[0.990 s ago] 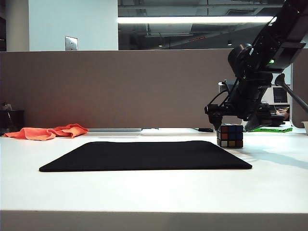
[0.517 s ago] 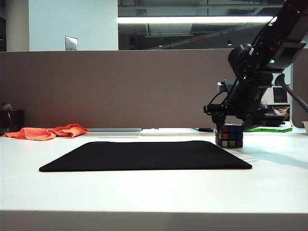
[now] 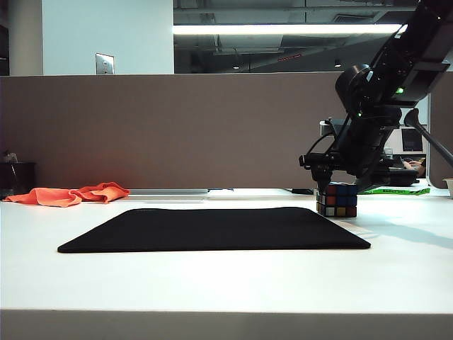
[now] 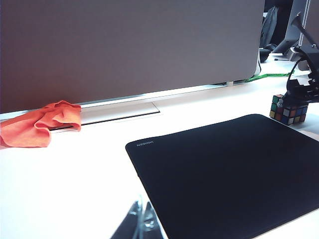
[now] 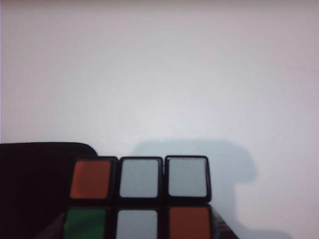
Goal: Pick up the cube on the right side of the mouse pad, then place it in the center of the mouse pad.
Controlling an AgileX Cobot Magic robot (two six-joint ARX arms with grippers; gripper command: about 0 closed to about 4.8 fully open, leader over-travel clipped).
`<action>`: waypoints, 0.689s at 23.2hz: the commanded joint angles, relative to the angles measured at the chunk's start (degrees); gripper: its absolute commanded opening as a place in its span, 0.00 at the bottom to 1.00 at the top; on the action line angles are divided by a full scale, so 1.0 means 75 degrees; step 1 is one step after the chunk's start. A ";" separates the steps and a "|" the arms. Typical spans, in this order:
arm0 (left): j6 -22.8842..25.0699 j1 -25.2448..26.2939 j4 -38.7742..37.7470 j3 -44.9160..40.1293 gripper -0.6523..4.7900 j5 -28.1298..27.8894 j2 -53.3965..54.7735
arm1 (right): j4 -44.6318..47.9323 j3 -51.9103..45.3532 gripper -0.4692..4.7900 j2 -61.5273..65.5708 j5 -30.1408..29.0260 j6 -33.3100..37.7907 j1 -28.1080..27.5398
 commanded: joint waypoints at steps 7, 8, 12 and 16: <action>-0.0006 0.0003 0.0134 0.0023 0.11 0.0026 0.0006 | 0.0440 0.0035 0.67 -0.0670 -0.0580 0.0035 0.0050; -0.0003 0.0003 0.0131 0.0023 0.11 0.0026 0.0006 | 0.0437 0.0035 0.67 -0.0705 -0.0694 0.0038 0.0105; -0.0006 0.0003 0.0134 0.0023 0.11 0.0026 0.0003 | 0.0408 0.0035 0.67 -0.0813 -0.0868 0.0055 0.0551; -0.0015 0.0003 0.0154 0.0023 0.11 0.0026 0.0006 | 0.0417 0.0035 0.67 -0.0813 -0.0851 0.0055 0.1043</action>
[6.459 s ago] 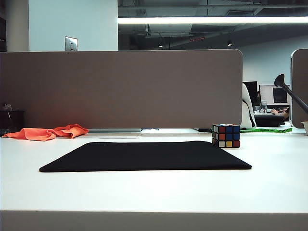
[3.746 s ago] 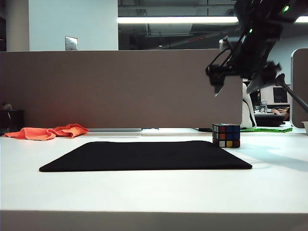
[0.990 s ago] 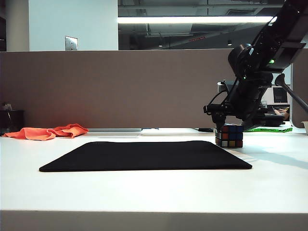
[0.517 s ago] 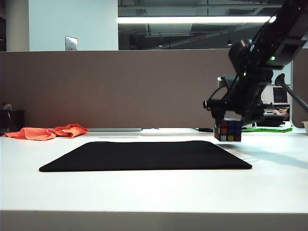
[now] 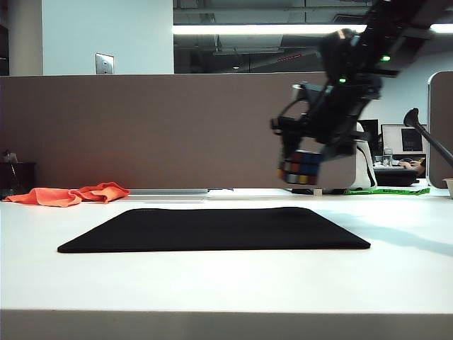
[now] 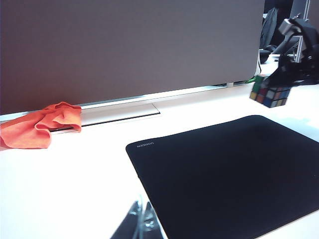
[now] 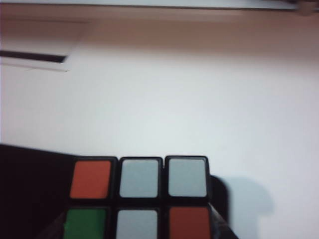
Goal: Pick up the cube on the right side of the mouse pad, then place it in the center of the mouse pad.
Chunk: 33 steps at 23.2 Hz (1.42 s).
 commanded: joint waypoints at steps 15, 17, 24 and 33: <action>-0.0032 0.0003 0.0137 0.0023 0.11 0.0026 0.0009 | -0.0038 0.0041 0.67 -0.0076 0.2358 0.0871 0.2608; -0.0032 0.0003 0.0163 0.0023 0.11 0.0026 0.0009 | -0.0189 0.0041 0.67 -0.0076 0.2544 0.1297 0.2736; -0.0233 0.0003 0.0189 0.0032 0.11 0.0026 0.0009 | -0.0740 0.0038 0.67 -0.0052 0.2769 0.2611 0.2935; -0.0233 0.0003 0.0189 0.0032 0.11 0.0026 0.0009 | -0.1128 0.0041 0.67 0.0163 0.3112 0.2632 0.3037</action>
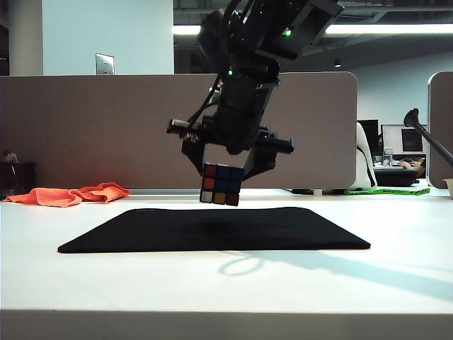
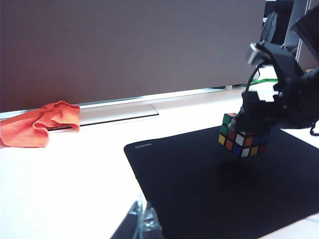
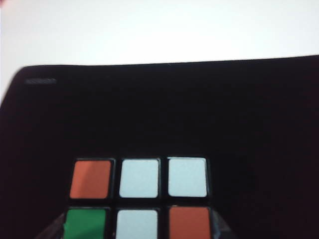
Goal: Pick up the cube on the right side of the mouse pad, then place it in the center of the mouse pad.
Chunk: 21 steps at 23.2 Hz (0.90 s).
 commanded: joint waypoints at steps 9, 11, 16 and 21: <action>-0.0035 0.0003 0.0154 0.0029 0.11 0.0026 0.0009 | 0.0184 0.0038 0.67 0.0385 0.0405 0.0041 0.0032; -0.0035 0.0003 0.0154 0.0029 0.11 0.0026 0.0009 | 0.0242 0.0038 0.67 0.0423 0.0414 0.0038 0.0058; -0.0035 0.0003 0.0154 0.0029 0.11 0.0026 0.0009 | 0.0428 0.0038 0.67 0.0481 0.0408 0.0038 0.0055; -0.0035 0.0003 0.0157 0.0029 0.11 0.0026 0.0009 | 0.0545 0.0038 0.67 0.0568 0.0411 0.0035 0.0029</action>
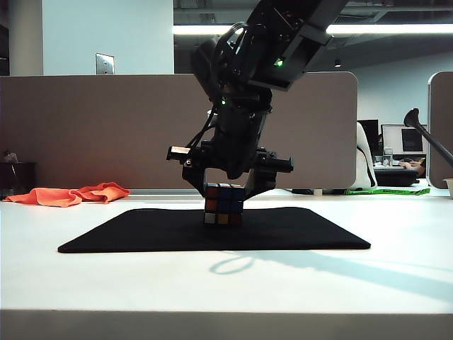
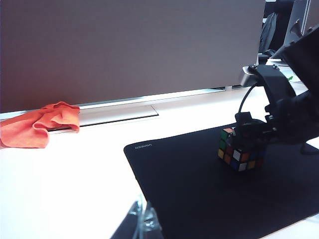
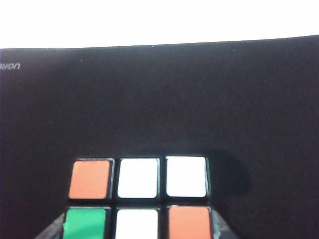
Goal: Pick up the cube on the right side of the mouse pad, then place it in the center of the mouse pad.
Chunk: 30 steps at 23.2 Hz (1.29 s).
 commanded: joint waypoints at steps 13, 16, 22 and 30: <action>-0.0032 0.0003 0.0140 0.0032 0.11 0.0026 0.0009 | 0.0463 0.0038 0.67 0.0076 0.0029 0.0035 -0.0017; -0.0032 0.0003 0.0140 0.0032 0.11 0.0029 0.0009 | 0.0393 0.0038 0.68 0.0076 0.0032 0.0032 -0.0017; -0.0032 0.0003 0.0140 0.0032 0.11 0.0026 0.0009 | 0.0111 0.0038 0.70 0.0076 -0.0029 0.0035 -0.0012; -0.0032 0.0003 0.0137 0.0032 0.11 0.0026 0.0009 | -0.0175 0.0038 0.70 0.0076 -0.0055 0.0035 0.0035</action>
